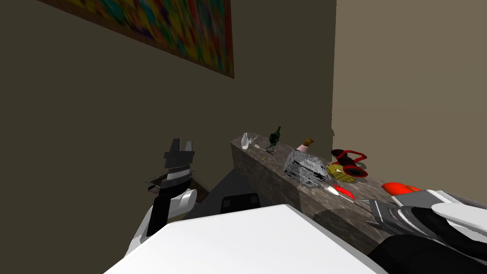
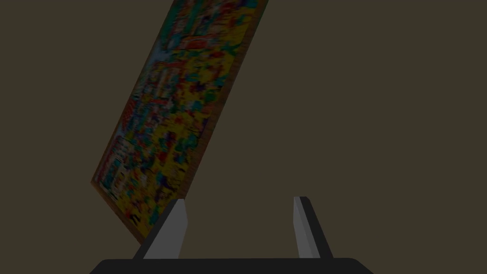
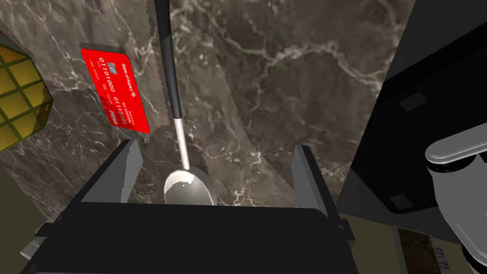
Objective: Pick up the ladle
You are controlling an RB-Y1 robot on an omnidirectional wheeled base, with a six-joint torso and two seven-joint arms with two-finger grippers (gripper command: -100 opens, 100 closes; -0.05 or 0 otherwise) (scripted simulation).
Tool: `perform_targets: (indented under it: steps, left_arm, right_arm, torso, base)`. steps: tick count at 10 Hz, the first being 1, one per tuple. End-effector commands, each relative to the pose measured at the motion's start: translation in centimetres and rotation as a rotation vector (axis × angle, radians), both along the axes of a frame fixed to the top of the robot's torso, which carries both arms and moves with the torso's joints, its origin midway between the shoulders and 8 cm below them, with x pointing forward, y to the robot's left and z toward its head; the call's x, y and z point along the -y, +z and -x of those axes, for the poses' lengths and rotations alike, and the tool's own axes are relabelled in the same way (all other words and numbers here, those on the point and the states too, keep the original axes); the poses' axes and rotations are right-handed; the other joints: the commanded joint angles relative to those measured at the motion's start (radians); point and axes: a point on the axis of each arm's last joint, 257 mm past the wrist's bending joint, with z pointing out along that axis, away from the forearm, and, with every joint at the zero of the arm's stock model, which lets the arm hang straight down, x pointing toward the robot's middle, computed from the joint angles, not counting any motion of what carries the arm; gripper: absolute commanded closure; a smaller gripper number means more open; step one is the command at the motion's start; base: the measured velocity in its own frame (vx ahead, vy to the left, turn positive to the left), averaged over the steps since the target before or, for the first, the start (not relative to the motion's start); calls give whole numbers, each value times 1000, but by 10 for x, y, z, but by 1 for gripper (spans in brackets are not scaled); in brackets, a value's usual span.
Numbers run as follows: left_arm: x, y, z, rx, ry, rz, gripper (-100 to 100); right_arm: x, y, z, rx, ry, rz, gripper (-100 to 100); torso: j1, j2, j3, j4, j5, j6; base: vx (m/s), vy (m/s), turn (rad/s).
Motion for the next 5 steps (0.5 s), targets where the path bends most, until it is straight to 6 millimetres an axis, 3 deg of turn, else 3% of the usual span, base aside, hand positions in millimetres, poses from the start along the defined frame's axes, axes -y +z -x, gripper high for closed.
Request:
perform_targets:
  steps: [1,2,4,5]
  left_arm:
    - [0,0,0,0,0,0,0]
    - [0,0,0,0,0,0,0]
    - [0,0,0,0,0,0,0]
    - [0,0,0,0,0,0,0]
  right_arm:
    - [-9,-5,-6,-3,18,-25,-100]
    - [-23,-16,0,-10,17,-63,-100]
    - [-21,-12,-1,-8,17,-56,-100]
    - [-21,-12,0,-9,17,-58,0]
  torso:
    - [0,0,0,0,0,0]
    - [-3,3,1,0,-1,1]
    - [3,8,4,2,0,2]
    - [6,11,6,3,1,2]
  base:
    - [142,-170,105]
    - [121,-137,70]
    - [52,-42,8]
    - [7,-6,3]
